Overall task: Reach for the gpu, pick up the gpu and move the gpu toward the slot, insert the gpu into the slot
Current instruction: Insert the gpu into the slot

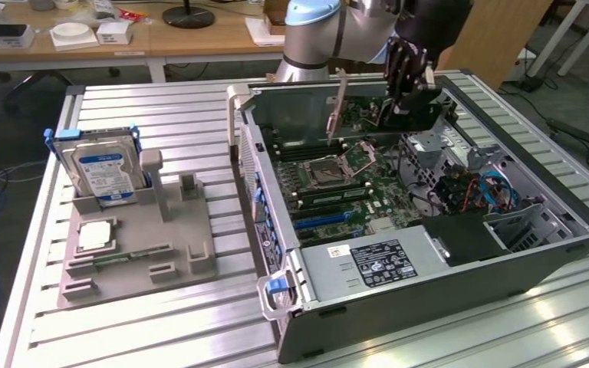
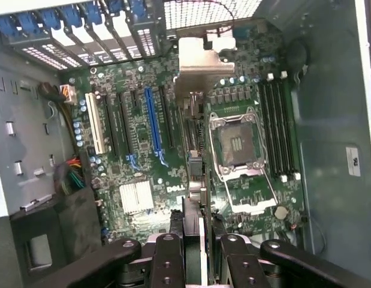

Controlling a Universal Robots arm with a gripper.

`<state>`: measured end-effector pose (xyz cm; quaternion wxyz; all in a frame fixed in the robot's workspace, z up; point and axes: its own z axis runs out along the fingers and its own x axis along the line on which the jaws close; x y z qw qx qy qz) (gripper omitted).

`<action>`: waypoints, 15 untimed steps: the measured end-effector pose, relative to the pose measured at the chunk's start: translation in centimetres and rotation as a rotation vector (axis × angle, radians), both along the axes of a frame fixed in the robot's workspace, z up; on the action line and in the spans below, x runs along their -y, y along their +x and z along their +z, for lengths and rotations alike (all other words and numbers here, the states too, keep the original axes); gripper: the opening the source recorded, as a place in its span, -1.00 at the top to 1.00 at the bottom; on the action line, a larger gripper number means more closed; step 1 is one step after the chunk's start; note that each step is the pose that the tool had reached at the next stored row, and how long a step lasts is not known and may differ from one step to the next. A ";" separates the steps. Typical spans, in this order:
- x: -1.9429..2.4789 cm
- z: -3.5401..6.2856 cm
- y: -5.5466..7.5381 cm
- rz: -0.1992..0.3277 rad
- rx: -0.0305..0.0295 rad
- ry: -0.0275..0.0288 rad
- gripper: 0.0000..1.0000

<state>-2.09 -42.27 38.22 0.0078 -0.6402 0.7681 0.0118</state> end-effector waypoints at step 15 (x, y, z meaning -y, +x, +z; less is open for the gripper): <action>0.02 -1.54 -1.2 0.043 0.0471 0.0000 0.44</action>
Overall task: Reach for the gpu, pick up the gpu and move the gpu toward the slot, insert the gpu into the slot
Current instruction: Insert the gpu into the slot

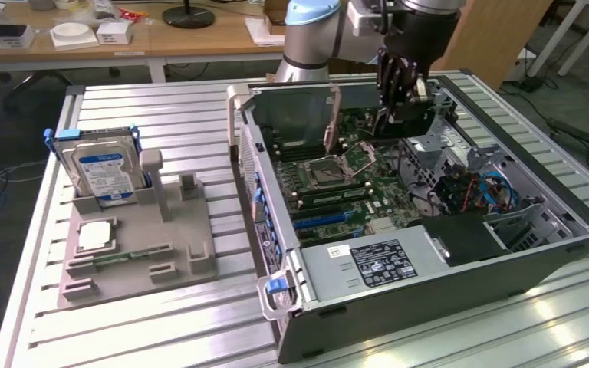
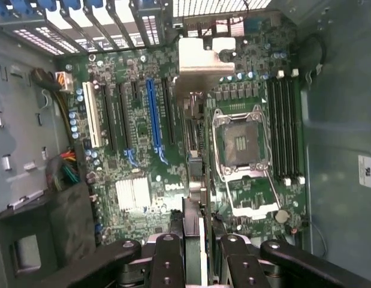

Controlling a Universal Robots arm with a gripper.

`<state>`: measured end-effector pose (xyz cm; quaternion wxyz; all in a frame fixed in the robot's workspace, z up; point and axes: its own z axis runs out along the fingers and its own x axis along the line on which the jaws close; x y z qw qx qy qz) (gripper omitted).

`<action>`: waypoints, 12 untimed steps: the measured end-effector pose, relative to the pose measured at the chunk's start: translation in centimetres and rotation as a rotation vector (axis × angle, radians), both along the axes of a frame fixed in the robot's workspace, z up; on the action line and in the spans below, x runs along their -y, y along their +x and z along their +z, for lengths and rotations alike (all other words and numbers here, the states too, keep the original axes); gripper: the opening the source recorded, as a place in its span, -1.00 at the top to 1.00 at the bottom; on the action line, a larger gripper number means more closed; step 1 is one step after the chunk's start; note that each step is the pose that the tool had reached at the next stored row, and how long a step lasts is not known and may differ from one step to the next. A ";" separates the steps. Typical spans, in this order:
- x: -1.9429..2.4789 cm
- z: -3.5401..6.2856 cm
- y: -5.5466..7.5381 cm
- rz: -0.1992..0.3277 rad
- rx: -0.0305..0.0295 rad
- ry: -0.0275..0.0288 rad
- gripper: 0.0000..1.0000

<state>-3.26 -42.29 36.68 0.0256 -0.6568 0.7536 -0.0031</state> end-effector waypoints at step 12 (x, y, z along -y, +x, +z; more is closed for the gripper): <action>0.00 -0.26 -0.2 0.002 -0.0002 0.0000 0.44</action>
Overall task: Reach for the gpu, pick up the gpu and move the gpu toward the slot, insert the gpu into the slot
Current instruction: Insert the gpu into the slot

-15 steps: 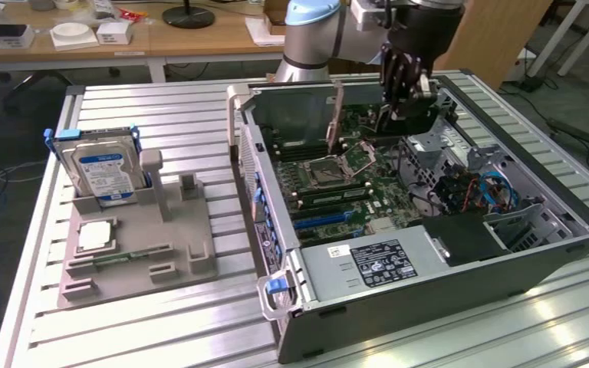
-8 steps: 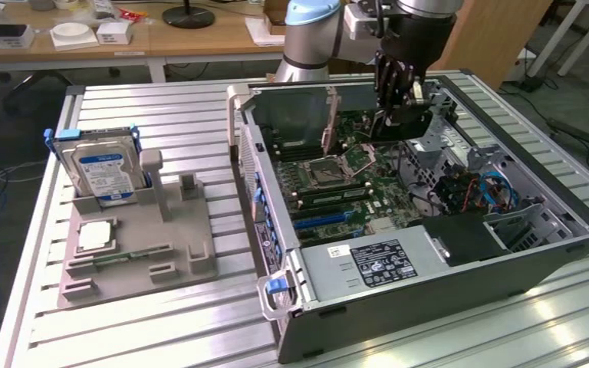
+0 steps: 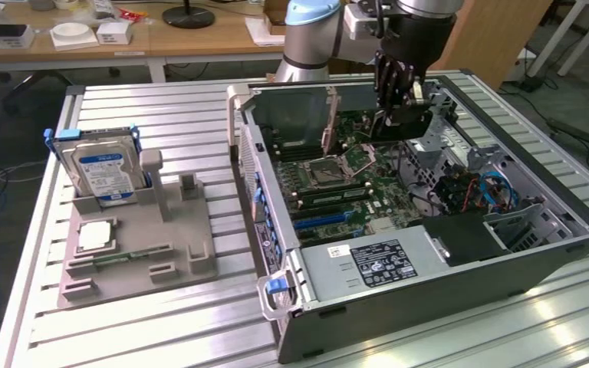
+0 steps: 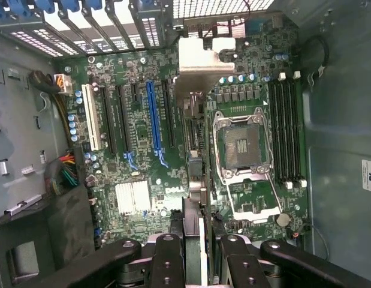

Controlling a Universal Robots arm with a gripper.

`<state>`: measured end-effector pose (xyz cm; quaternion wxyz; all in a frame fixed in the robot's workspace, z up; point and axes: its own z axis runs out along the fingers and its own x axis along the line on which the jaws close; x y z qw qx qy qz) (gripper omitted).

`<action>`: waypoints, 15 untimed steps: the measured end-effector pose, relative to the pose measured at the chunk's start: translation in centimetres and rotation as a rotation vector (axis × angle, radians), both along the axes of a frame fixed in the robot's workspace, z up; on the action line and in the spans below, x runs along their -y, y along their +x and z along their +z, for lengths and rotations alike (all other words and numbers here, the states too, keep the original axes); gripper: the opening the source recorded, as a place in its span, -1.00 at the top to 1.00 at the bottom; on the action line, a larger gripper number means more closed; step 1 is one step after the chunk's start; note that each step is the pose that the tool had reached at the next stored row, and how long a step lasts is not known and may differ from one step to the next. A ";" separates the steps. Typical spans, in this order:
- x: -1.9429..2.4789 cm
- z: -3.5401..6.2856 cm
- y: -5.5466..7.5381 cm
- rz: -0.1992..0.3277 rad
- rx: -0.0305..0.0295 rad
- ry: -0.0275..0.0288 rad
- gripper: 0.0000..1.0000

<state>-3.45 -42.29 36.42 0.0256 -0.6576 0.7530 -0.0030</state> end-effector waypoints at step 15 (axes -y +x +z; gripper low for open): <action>-0.01 -0.32 0.0 0.171 0.0000 0.0004 0.44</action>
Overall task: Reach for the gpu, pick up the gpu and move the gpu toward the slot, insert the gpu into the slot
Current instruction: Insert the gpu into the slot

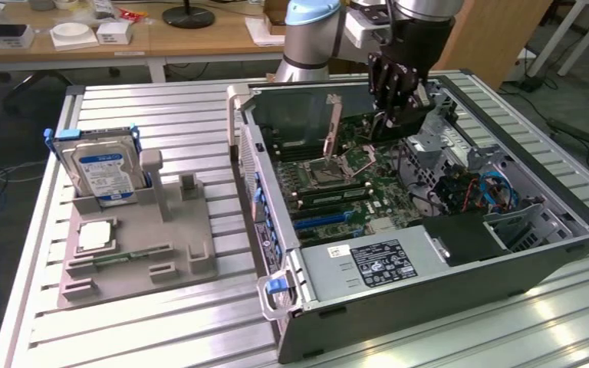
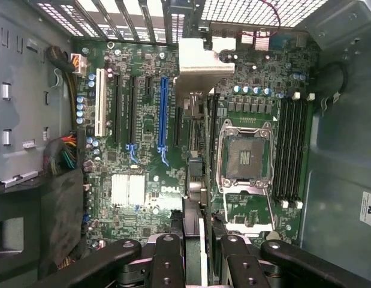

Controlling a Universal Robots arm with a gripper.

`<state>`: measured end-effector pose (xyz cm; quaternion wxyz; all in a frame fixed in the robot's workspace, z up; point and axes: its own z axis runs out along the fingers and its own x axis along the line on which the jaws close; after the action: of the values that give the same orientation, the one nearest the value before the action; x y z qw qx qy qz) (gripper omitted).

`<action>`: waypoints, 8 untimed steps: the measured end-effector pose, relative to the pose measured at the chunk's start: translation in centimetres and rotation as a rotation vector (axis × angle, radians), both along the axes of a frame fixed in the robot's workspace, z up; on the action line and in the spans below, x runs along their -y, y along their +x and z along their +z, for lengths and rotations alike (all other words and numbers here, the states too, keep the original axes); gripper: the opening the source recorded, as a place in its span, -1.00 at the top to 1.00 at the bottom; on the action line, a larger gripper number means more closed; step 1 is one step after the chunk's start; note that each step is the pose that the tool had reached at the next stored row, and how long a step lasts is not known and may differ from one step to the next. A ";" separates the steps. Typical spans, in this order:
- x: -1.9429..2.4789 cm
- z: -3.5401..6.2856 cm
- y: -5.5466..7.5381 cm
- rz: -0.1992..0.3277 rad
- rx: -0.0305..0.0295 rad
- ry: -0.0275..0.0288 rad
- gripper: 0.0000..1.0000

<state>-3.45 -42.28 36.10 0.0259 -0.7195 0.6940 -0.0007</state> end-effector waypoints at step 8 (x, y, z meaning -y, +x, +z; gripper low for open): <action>-0.02 -0.07 0.0 -0.029 0.0000 0.0001 0.44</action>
<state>-3.44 -42.26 36.03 0.0259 -0.7093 0.7044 -0.0010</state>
